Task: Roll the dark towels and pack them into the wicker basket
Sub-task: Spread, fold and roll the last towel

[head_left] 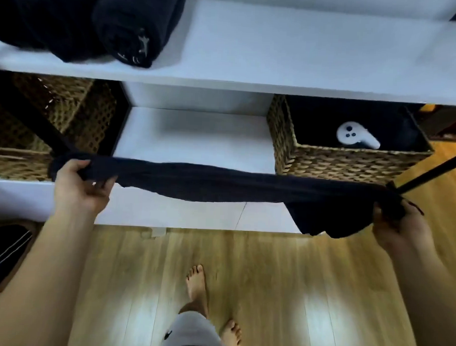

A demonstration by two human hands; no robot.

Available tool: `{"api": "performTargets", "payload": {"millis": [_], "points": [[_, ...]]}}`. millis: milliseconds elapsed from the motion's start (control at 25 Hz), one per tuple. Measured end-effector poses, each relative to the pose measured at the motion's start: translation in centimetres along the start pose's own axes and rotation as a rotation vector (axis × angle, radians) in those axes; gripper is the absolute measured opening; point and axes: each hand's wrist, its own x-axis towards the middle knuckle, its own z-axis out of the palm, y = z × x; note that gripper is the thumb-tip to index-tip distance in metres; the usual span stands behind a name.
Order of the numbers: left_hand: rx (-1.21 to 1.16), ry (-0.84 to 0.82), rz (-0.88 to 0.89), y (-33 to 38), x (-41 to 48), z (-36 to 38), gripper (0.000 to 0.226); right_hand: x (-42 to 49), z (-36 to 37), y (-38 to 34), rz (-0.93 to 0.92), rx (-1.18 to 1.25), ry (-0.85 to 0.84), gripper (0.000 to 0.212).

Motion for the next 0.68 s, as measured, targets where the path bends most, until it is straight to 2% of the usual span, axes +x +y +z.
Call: {"api": "performTargets", "payload": {"millis": [120, 400, 560, 680], "points": [[-0.036, -0.134, 0.036, 1.5, -5.1, 5.3, 0.011, -0.8, 1.0, -5.9, -0.054, 0.136, -0.073, 0.023], [-0.191, -0.340, 0.067, 0.8, -14.1, 15.4, 0.025, -2.3, 3.3, -19.1, -0.216, 0.229, -0.180, 0.027], [-0.293, -0.441, 0.132, -0.5, -15.9, 21.7, 0.041, -2.3, 7.9, -25.1, -0.340, 0.181, -0.192, 0.030], [-0.305, -0.455, 0.158, -1.4, -15.1, 27.3, 0.033, -0.4, 12.3, -27.6, -0.403, 0.074, -0.200, 0.033]]}}
